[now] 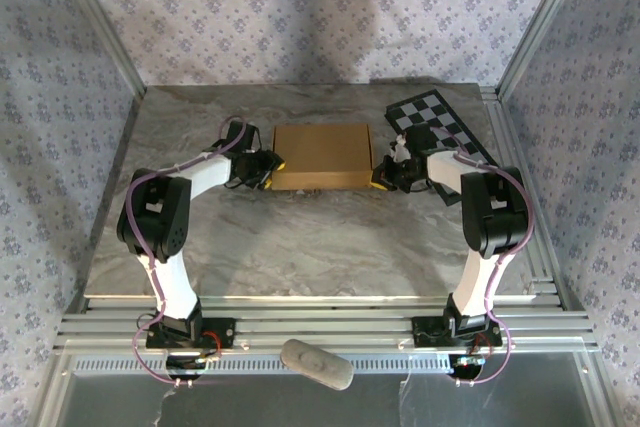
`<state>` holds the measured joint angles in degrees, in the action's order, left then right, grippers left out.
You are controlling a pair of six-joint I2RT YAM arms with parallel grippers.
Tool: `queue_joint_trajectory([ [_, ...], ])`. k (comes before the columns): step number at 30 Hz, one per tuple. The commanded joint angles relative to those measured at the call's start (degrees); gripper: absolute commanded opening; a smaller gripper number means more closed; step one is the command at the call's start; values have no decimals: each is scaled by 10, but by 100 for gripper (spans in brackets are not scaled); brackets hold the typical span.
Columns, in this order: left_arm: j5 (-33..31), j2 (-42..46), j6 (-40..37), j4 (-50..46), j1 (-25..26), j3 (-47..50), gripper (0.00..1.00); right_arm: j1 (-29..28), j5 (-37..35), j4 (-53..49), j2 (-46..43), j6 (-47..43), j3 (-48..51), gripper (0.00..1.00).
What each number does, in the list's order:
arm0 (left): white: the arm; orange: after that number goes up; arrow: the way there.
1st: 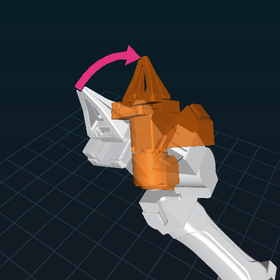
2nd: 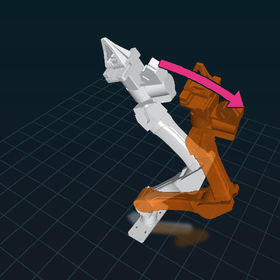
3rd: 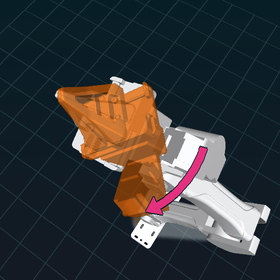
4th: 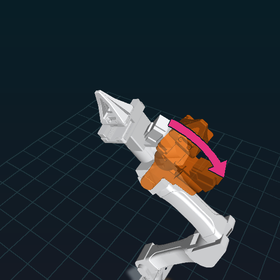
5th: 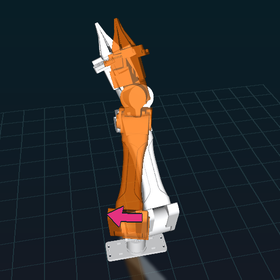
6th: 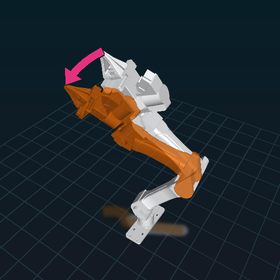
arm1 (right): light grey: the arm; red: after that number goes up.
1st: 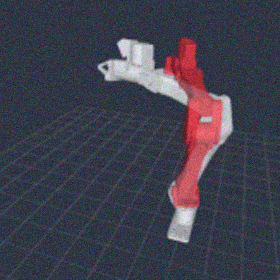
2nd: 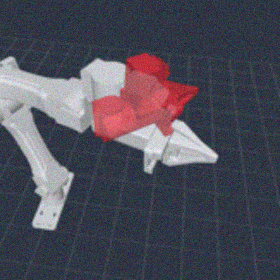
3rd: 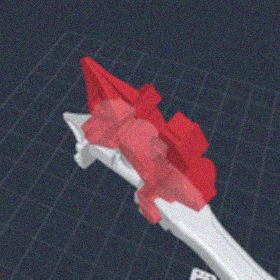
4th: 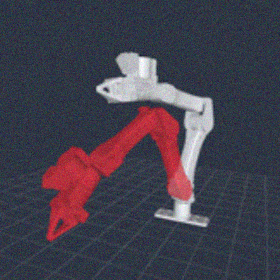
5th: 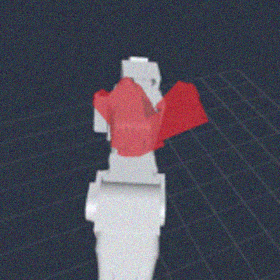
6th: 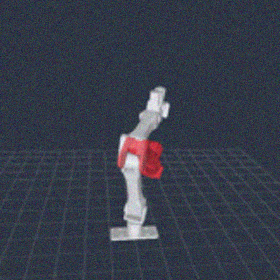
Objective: Fold the paper box
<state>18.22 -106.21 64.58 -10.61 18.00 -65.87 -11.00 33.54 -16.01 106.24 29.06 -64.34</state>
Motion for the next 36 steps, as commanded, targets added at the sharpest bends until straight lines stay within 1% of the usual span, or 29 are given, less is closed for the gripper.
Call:
queue_joint_trajectory([
  [1, -7, -20, -7, -15, 4, -4, 45, -3, 11, -5, 14, -5, -3, 6],
  [5, -8, -17, -11, -20, 5, 3, 41, 3, 15, 19, 15, -8, 7, 8],
  [7, -8, -14, -15, -25, 4, 6, 40, 6, 17, 30, 14, -10, 12, 9],
  [14, -16, -5, -44, -85, 3, -18, 43, 15, 32, 53, 20, -18, 20, 9],
  [24, -16, -7, -61, -142, -1, -40, 43, 18, 14, 76, 41, 0, 22, 7],
  [31, -7, -4, -67, -167, -1, -49, 43, 10, -9, 59, 61, 6, 0, 8],
  [34, -8, 4, -71, -181, -2, -59, 46, 7, -9, 66, 62, 7, 2, 9],
  [36, -14, 15, -73, -192, -3, -70, 52, 6, -9, 66, 57, 8, 0, 9],
])
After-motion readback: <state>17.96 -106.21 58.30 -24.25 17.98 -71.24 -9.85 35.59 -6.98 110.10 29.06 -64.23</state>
